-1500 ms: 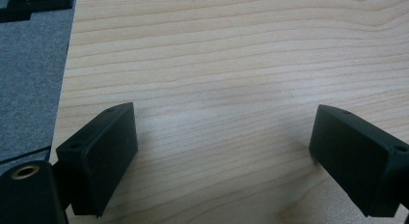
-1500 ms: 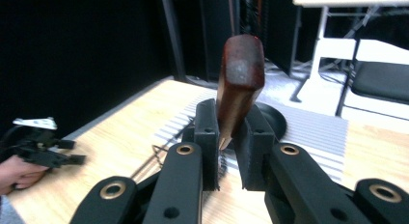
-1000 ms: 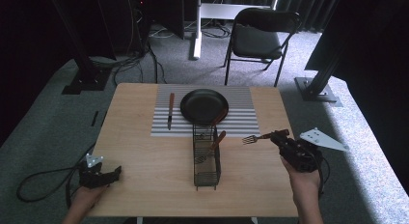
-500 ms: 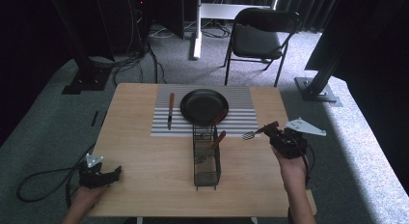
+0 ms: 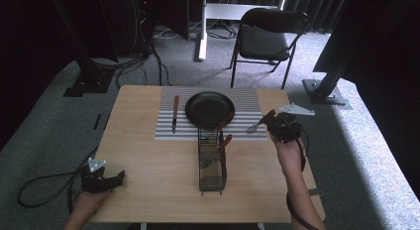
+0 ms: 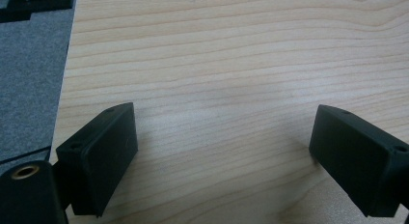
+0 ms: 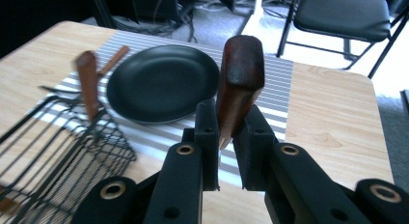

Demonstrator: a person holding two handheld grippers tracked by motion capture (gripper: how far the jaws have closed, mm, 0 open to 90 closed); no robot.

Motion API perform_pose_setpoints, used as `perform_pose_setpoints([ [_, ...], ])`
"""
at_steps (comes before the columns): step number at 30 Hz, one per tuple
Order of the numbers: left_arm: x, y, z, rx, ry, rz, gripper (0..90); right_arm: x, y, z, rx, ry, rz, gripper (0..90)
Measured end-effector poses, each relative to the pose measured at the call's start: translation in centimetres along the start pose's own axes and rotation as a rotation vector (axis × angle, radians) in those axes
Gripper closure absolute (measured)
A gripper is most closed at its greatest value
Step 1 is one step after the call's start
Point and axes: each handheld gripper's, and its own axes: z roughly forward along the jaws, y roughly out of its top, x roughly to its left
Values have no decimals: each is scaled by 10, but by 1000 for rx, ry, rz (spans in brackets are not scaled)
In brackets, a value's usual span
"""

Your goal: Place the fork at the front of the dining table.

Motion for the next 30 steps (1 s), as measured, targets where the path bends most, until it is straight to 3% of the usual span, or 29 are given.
perform_pose_setpoints([
  [1,0,0,0,0,0,0,95,0,0,0,0,0,0,808],
  [4,0,0,0,0,0,-1,95,-1,7,23,54,-27,-23,808],
  [9,0,0,0,0,-1,-1,95,-3,11,43,98,-30,-16,808],
  [16,0,0,0,0,0,-1,95,0,10,63,160,-56,-24,808],
  [24,0,0,0,0,-1,-1,95,-1,10,77,196,-75,-15,808],
  [29,0,0,0,0,0,-1,95,2,13,82,189,-79,-20,806],
  [30,0,0,0,0,0,-1,95,0,14,86,178,-79,0,794],
])
